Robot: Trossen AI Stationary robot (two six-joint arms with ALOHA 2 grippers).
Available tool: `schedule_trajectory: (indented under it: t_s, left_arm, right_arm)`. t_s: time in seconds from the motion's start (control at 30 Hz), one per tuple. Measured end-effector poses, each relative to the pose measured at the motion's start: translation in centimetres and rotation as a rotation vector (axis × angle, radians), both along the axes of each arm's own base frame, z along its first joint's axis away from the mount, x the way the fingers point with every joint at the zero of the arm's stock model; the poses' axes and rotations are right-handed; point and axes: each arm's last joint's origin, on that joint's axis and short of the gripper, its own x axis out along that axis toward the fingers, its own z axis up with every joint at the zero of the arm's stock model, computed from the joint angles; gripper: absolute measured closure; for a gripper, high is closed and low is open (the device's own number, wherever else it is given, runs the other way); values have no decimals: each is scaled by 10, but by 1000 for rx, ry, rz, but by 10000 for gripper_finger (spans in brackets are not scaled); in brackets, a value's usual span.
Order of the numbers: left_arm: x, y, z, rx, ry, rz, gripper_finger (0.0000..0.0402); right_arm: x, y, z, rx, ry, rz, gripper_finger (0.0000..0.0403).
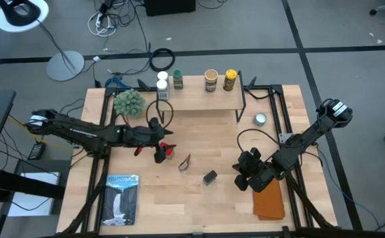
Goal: Shelf spices
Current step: Put the red seasoning can on the shelf
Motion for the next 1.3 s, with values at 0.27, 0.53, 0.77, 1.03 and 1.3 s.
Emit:
schedule_trajectory:
  t_s: [0.27,0.53,0.77,1.03,1.3]
  left_arm:
    - [-13,-1,4,10,267,-70,121]
    - [-12,-2,19,55,346,-206,131]
    - [-5,5,32,107,439,-271,155]
    - [24,12,12,83,720,-361,168]
    - [43,13,-2,106,802,-415,168]
  right_arm:
    - [0,0,0,-4,2,1,398]
    - [0,0,0,-5,1,1,399]
    - [0,0,0,-5,1,0,400]
    - [1,0,1,1,-7,0,397]
    - [1,1,1,7,-13,2,400]
